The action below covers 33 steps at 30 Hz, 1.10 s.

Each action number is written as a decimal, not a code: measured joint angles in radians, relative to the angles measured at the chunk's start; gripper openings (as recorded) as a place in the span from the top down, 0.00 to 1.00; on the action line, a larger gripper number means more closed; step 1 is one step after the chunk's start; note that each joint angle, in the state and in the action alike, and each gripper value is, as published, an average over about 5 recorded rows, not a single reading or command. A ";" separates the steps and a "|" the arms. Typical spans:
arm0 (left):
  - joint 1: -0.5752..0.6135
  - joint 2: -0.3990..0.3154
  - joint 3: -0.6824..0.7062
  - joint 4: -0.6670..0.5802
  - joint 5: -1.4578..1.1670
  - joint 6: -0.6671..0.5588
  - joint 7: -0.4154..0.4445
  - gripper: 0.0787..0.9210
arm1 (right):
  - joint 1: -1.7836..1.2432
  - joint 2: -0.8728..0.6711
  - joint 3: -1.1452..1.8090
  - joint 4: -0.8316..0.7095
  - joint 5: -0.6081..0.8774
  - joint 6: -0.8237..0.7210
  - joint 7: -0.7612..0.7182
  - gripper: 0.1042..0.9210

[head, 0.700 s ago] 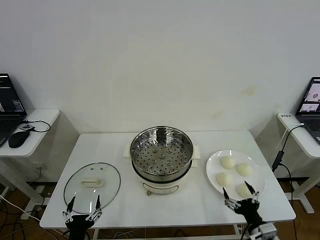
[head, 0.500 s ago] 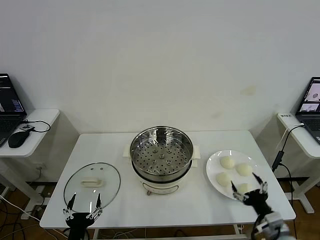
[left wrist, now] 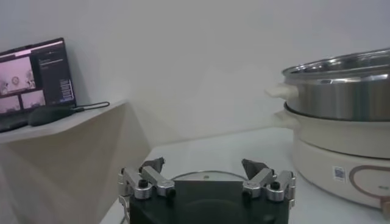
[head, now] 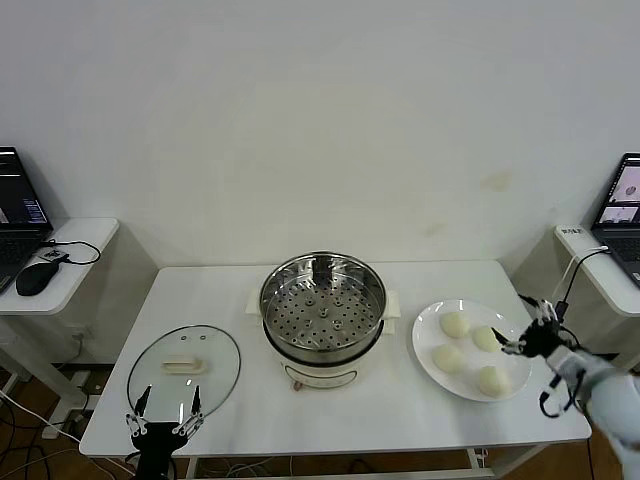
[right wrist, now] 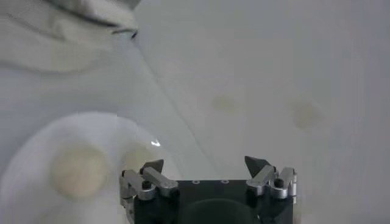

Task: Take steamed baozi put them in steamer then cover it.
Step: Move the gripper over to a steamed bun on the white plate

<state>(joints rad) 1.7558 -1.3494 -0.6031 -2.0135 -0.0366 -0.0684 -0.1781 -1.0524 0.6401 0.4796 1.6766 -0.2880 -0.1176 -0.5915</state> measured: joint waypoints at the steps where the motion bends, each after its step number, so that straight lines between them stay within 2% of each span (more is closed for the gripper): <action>1: -0.003 0.001 -0.001 0.003 0.001 0.001 0.000 0.12 | 0.051 -0.012 -0.047 -0.028 -0.014 0.011 -0.028 0.12; 15: -0.031 -0.001 -0.007 0.027 0.007 0.008 0.000 0.12 | 0.645 -0.032 -0.666 -0.352 -0.082 0.130 -0.318 0.12; 22: -0.033 0.005 -0.018 0.035 0.005 0.008 0.002 0.12 | 0.785 0.022 -0.848 -0.472 -0.086 0.134 -0.371 0.12; 33: -0.039 0.014 -0.033 0.043 0.004 0.008 0.003 0.12 | 0.878 0.117 -0.974 -0.608 -0.085 0.099 -0.398 0.12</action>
<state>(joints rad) 1.7173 -1.3356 -0.6360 -1.9702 -0.0330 -0.0607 -0.1747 -0.1743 0.7568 -0.4946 1.0683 -0.3726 -0.0185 -0.9893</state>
